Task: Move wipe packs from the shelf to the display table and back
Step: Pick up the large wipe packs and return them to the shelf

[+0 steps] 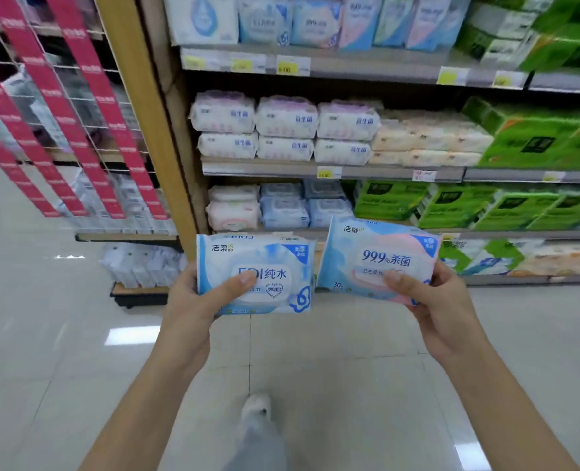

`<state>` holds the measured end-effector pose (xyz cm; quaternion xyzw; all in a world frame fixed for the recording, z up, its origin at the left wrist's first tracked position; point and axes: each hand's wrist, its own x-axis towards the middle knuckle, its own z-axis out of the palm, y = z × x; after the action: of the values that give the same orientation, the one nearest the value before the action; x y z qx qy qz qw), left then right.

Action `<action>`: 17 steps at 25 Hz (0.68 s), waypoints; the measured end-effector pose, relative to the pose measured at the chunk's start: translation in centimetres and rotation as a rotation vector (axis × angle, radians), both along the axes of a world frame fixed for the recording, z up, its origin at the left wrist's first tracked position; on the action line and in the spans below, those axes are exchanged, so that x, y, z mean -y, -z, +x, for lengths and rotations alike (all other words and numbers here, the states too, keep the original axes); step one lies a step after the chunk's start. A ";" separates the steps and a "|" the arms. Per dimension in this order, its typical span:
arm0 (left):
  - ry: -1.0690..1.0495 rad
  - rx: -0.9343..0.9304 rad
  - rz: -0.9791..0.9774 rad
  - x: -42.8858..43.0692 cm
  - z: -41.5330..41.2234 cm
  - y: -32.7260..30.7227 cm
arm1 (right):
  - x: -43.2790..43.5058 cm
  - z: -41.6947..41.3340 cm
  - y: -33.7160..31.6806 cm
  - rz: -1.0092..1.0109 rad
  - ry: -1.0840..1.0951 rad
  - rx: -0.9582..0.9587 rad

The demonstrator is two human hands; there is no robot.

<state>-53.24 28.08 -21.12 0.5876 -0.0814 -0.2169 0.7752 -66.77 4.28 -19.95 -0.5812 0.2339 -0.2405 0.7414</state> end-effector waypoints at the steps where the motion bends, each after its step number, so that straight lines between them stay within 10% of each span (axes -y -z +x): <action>1: 0.016 0.011 0.001 1.7 1.9 -0.4 | 1.1 1.3 0.0 0.010 0.026 0.007; 17: -0.012 0.136 -0.048 23.0 26.6 -6.4 | 23.0 23.7 -3.0 -0.039 0.101 0.076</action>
<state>-26.59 5.04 -14.77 0.5828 -0.1353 -0.1697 0.7831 -43.10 -18.69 -16.92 -0.5736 0.2298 -0.3041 0.7251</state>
